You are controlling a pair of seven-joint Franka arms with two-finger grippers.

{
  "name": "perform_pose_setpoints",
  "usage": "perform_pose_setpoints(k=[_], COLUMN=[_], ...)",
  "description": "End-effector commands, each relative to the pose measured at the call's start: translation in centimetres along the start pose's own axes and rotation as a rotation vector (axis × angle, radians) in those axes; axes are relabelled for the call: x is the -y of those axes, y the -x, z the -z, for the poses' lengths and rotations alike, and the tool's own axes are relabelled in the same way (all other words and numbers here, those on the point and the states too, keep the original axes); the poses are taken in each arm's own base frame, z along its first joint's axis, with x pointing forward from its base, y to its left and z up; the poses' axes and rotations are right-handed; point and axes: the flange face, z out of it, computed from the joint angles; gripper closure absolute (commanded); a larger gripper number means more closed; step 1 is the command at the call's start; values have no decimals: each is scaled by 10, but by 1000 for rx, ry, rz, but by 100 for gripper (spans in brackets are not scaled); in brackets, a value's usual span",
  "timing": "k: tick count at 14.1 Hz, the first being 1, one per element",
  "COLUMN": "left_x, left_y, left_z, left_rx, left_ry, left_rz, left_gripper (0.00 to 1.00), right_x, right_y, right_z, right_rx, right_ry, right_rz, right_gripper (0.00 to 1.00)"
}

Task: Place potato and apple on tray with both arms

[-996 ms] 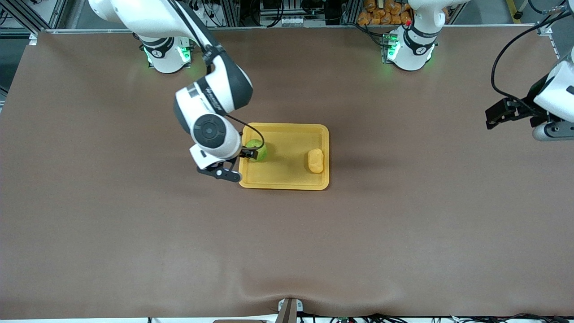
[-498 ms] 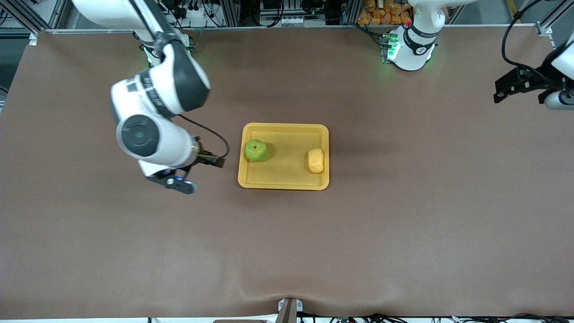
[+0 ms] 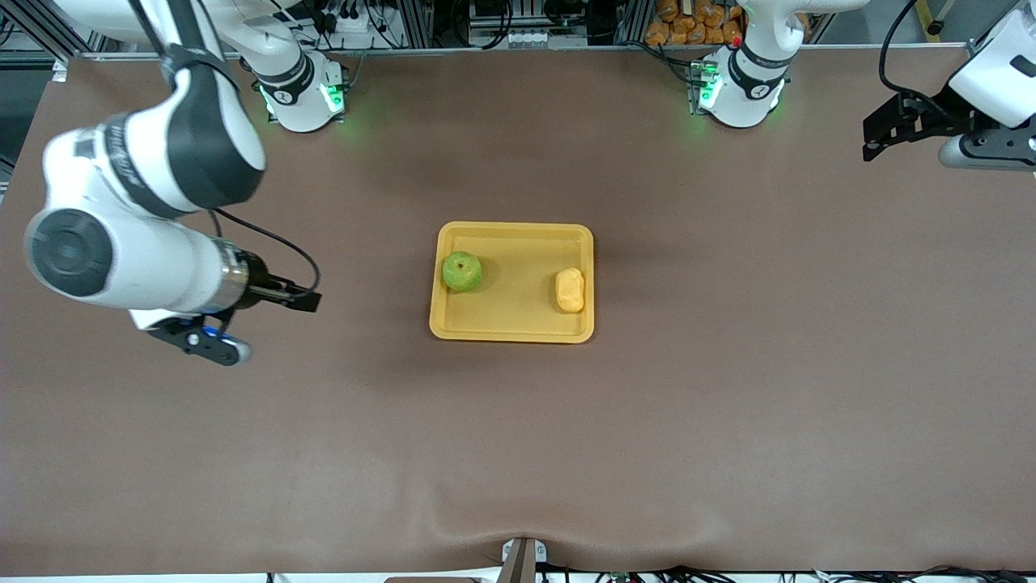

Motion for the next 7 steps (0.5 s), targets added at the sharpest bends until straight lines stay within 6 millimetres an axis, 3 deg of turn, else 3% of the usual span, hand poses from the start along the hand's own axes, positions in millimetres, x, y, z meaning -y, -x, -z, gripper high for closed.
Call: perform_pose_setpoints(k=[1,5,7], left_x=[2,2,-1], left_y=[14,14,13], left_z=[2,4,4], left_rx=[-1,-12,-17], left_ry=[20,19,19], left_rz=[8,9,3], left_gripper=[0,0,0], right_x=[-34,-77,-104], right_y=[0,3,-3], right_z=[27,63,69], right_rx=[-8,-49,-36], right_ry=[-23,-51,-53], right_rz=[36,220,258], right_gripper=[0,0,0])
